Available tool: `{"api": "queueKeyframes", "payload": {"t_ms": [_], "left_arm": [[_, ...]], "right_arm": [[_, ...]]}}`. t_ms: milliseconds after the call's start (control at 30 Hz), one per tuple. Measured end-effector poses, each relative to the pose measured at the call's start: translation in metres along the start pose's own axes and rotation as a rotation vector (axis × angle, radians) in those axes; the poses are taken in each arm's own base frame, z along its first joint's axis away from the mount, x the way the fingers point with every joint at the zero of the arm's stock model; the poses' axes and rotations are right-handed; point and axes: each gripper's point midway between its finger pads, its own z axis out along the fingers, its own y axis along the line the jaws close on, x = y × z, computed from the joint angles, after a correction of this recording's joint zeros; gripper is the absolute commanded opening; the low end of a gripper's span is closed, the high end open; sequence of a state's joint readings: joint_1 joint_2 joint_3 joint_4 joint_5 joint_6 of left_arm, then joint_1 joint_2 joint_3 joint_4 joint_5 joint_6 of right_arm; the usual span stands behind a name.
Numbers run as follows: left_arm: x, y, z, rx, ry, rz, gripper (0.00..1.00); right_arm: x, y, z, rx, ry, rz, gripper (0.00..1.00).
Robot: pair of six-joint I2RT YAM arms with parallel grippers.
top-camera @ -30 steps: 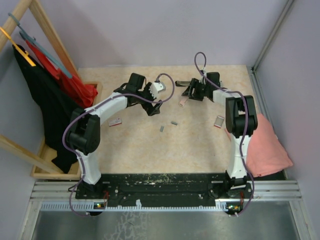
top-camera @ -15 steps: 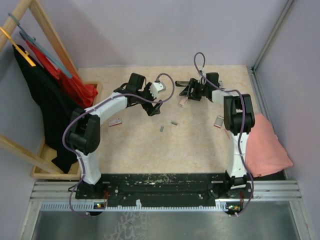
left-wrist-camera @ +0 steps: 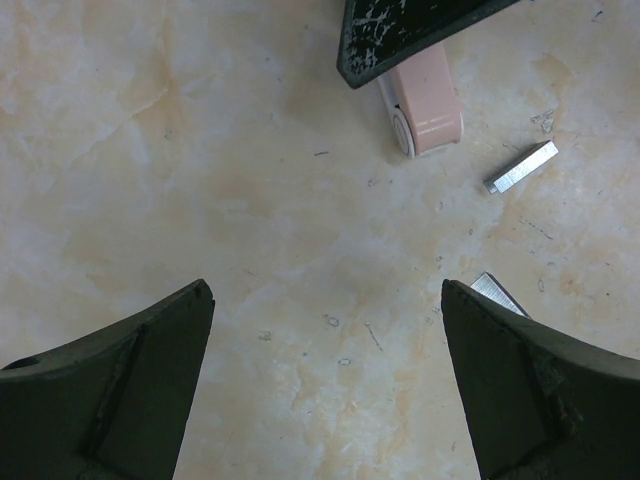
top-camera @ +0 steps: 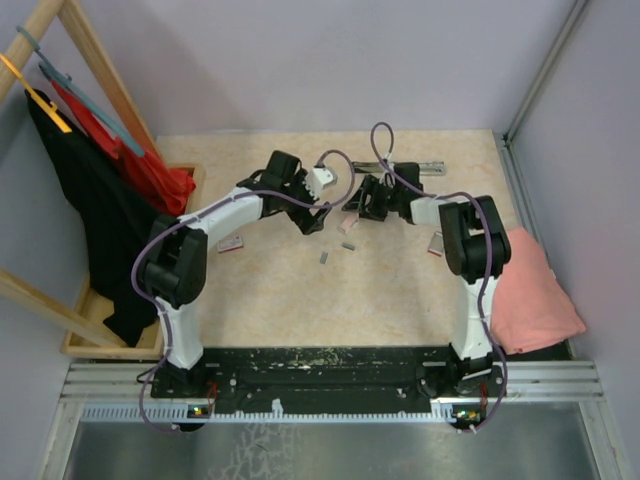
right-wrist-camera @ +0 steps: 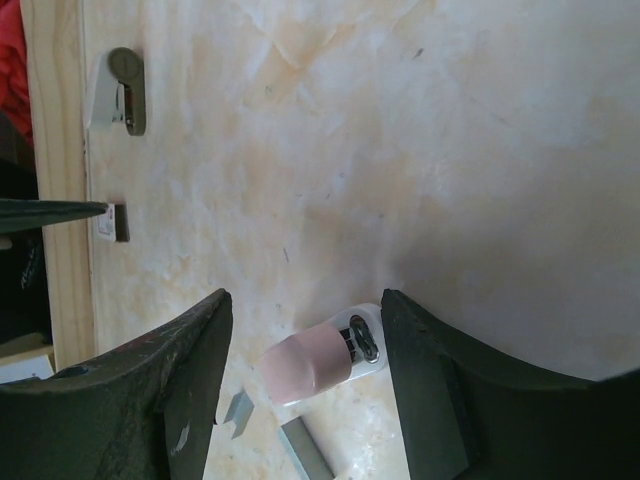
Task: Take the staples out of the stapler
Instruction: Move the stapler to the center of the board, then pick up the stapler from the center of the board.
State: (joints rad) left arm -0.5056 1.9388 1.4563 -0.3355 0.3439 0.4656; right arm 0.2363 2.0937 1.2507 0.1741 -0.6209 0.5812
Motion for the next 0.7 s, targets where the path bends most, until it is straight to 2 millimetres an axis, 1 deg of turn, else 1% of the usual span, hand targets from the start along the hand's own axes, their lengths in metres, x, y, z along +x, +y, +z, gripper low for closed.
{"api": "queueKeyframes", "payload": {"t_ms": [100,167,233,300,433,467,567,633,700], "left_arm": [[0.003,-0.008,0.008,0.008,0.018,0.007,1.0],[0.004,-0.016,0.013,0.017,0.029,0.011,1.0],[0.004,-0.023,0.018,0.024,0.036,0.01,1.0],[-0.001,-0.029,0.023,0.024,0.039,0.009,1.0],[-0.022,-0.034,0.037,0.012,0.021,0.003,0.99],[-0.027,-0.036,0.041,0.009,0.016,0.002,0.98],[-0.042,-0.038,0.052,-0.009,0.005,0.002,0.92],[-0.049,-0.04,0.06,-0.019,0.009,0.003,0.88],[-0.052,-0.04,0.07,-0.028,0.014,-0.004,0.83]], "right_arm": [[0.006,0.005,0.001,0.009,0.0,0.008,0.62],[0.007,0.004,-0.003,0.028,-0.006,0.016,0.63],[0.007,0.0,-0.01,0.055,-0.015,0.029,0.63],[0.001,-0.006,-0.021,0.08,-0.031,0.045,0.63],[-0.03,-0.021,-0.053,0.118,-0.113,0.058,0.64],[-0.042,-0.026,-0.065,0.131,-0.145,0.059,0.64],[-0.068,-0.036,-0.097,0.162,-0.228,0.057,0.64],[-0.078,-0.041,-0.115,0.178,-0.271,0.057,0.64],[-0.083,-0.044,-0.132,0.192,-0.301,0.058,0.64]]}}
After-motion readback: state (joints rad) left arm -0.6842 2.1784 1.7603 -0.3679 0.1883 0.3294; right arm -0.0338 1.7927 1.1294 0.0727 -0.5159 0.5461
